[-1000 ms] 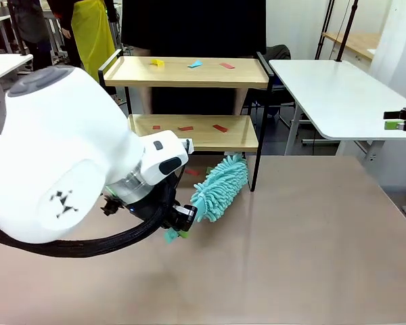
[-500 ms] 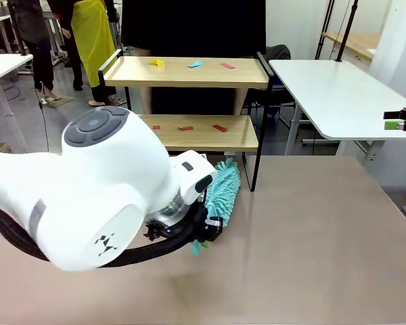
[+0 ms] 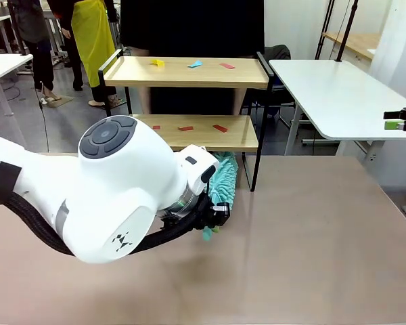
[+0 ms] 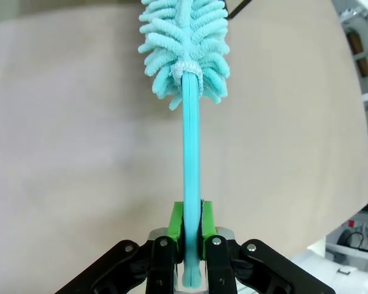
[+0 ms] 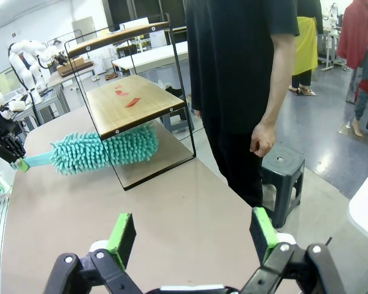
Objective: Clean the shelf.
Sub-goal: Clean the specific section of the Shelf indicated by the human with the Duster.
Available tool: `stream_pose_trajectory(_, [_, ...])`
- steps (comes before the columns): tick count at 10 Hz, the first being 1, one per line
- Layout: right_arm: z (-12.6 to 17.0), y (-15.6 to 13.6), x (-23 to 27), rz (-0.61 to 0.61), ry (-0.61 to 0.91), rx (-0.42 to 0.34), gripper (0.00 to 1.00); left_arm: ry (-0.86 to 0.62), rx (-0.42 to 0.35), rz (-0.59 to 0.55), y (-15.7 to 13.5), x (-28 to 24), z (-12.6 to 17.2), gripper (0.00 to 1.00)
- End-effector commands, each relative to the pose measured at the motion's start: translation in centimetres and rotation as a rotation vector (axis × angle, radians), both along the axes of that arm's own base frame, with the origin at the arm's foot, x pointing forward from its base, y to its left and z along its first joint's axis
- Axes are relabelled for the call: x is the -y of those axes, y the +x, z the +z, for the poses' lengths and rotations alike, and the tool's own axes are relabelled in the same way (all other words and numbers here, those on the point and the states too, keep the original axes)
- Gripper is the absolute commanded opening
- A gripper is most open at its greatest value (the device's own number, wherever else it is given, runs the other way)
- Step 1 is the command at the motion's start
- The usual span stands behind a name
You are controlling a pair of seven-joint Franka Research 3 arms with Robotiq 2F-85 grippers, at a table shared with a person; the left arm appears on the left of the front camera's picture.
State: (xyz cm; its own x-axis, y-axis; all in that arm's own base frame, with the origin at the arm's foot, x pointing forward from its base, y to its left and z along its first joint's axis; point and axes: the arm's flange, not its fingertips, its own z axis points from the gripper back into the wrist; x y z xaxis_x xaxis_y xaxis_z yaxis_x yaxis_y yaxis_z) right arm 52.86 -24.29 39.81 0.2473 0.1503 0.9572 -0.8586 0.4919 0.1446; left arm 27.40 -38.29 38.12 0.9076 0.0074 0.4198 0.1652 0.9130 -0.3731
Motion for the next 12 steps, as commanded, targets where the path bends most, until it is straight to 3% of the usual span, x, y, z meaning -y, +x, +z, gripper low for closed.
stream_pose_trajectory(1, [0.2, 0.0, -0.2, 0.000, -0.001, 0.003, 1.00, -0.066, 0.025, 0.019, 0.7, 2.9, -1.1, 0.14])
stream_pose_trajectory(5, [0.2, 0.0, -0.2, 0.000, -0.001, 0.003, 1.00, -0.088, 0.044, 0.105, 3.0, 5.2, -2.3, 0.14])
stream_pose_trajectory(12, [0.2, 0.0, -0.2, 0.000, -0.001, 0.003, 1.00, -0.084, 0.007, 0.104, 5.3, 8.9, -4.8, 0.14])
